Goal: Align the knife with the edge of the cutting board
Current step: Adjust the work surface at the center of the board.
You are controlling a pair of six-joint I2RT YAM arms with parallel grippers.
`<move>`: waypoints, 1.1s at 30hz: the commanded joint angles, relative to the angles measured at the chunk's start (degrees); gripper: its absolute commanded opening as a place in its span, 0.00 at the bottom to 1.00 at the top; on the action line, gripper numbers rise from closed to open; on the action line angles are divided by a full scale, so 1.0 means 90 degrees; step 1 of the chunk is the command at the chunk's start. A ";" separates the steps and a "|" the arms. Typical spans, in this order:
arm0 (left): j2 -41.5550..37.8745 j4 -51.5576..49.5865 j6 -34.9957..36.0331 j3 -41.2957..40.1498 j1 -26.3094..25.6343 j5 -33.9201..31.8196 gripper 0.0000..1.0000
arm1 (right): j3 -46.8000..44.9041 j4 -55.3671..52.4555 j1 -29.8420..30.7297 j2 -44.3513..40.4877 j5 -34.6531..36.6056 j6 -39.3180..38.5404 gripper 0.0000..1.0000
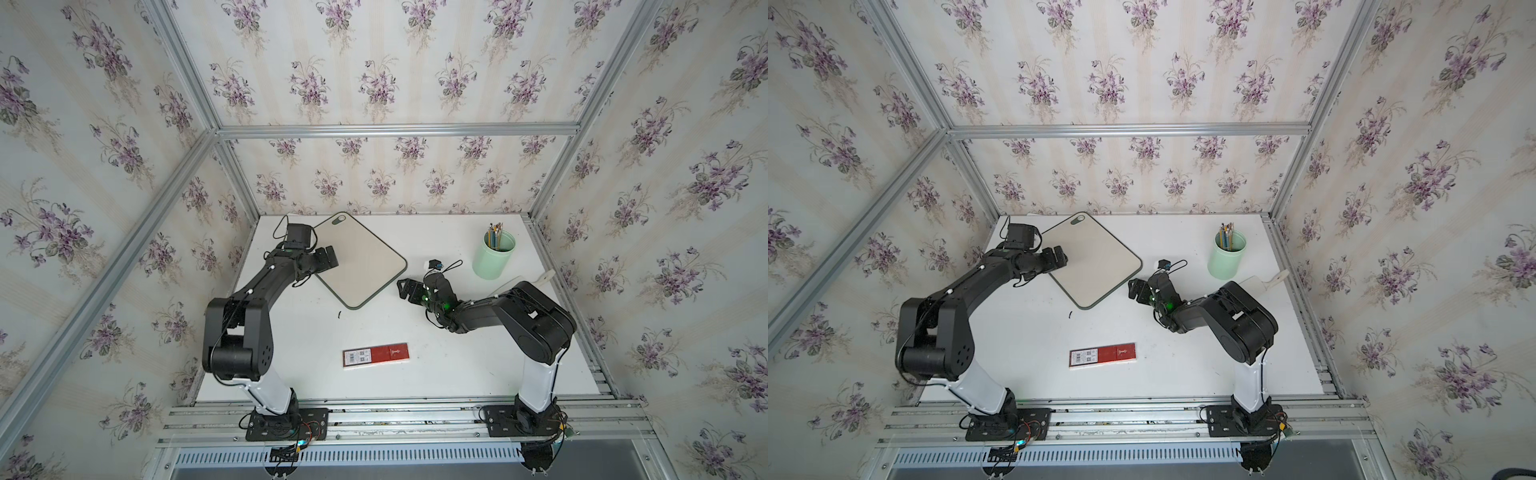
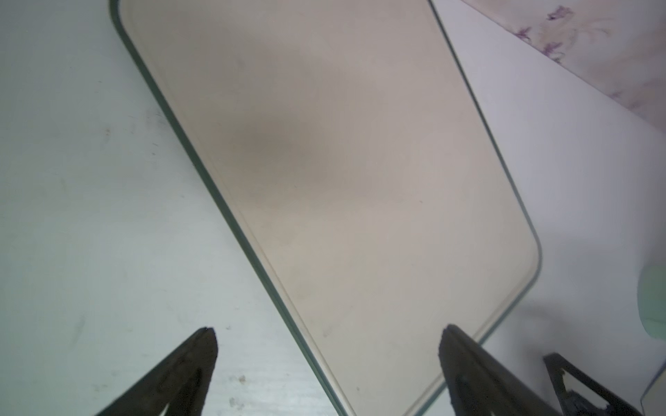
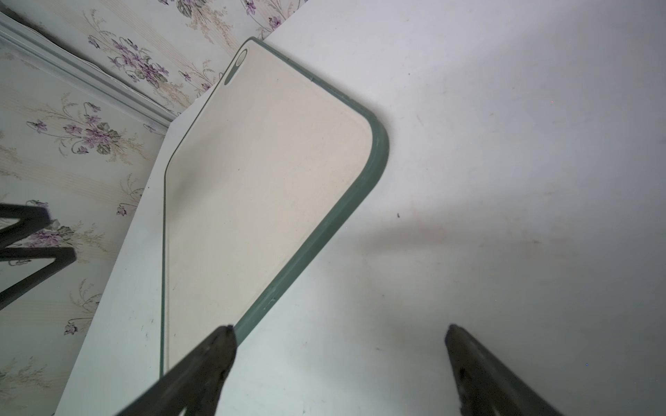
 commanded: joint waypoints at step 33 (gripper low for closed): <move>0.4874 0.0312 -0.1041 0.4972 0.1713 0.1574 0.99 | 0.0332 0.0019 0.0021 0.0714 -0.1244 0.0689 0.95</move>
